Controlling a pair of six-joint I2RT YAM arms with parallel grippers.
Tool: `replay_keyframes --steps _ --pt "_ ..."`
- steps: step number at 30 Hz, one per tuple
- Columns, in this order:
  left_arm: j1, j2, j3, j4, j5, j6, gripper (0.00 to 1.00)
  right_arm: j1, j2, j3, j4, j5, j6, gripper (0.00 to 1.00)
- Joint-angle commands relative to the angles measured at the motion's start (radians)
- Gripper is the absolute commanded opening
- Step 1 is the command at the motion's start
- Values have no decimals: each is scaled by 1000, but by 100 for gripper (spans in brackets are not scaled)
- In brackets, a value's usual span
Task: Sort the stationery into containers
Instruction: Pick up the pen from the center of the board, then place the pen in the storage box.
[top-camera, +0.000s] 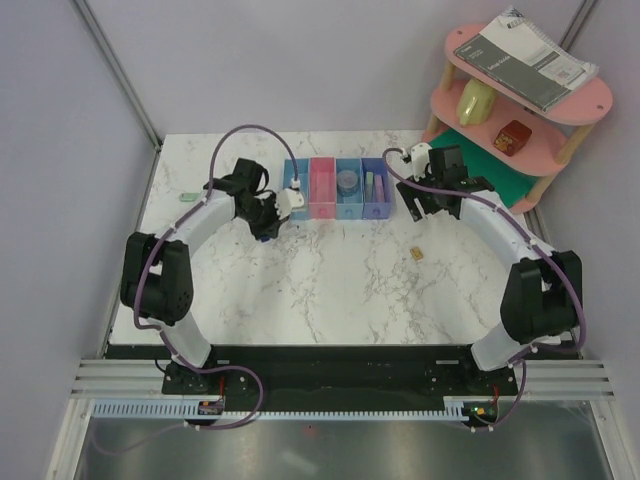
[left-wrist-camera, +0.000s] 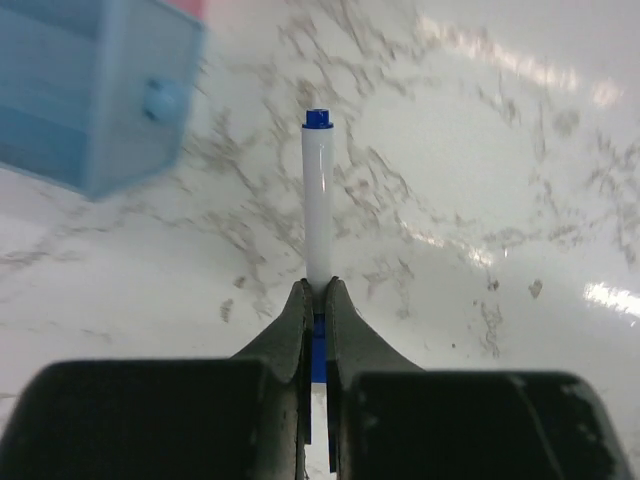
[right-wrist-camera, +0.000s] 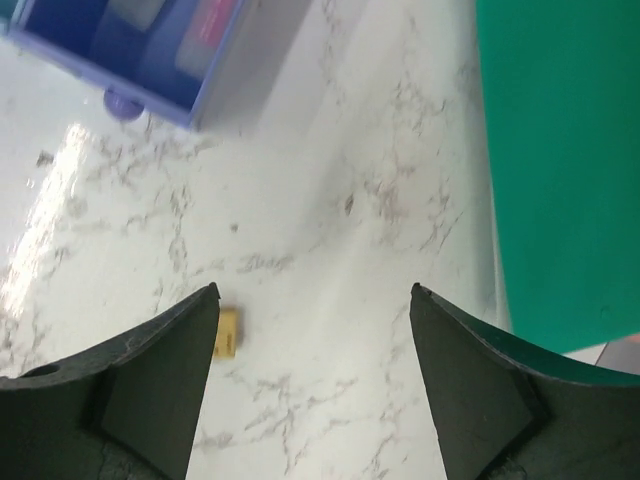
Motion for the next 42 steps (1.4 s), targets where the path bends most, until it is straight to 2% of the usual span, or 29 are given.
replay_keyframes --steps 1,6,8,18,24,32,34,35,39,42 --pt "-18 -20 249 -7 147 -308 2 16 -119 -158 -20 -2 -53 84" --pt "-37 161 560 0 184 -633 2 19 -119 -281 -14 -100 -34 81" --pt "-49 257 634 11 184 -725 2 17 -101 -301 -6 -112 -30 81" --pt "-103 552 924 114 68 -921 2 19 -12 -345 98 -124 -27 79" --pt "-109 618 989 145 -24 -924 2 19 60 -341 132 -137 -34 76" --pt "-118 612 943 163 -139 -924 2 17 111 -342 165 -135 -33 73" --pt "-121 606 932 165 -158 -925 2 19 122 -341 166 -134 -36 68" --pt "-121 604 923 165 -164 -924 2 19 122 -339 167 -134 -36 60" --pt "-121 600 903 165 -182 -915 2 17 111 -338 164 -140 -33 47" --pt "-123 596 886 162 -185 -904 11 17 97 -336 155 -137 -33 41"
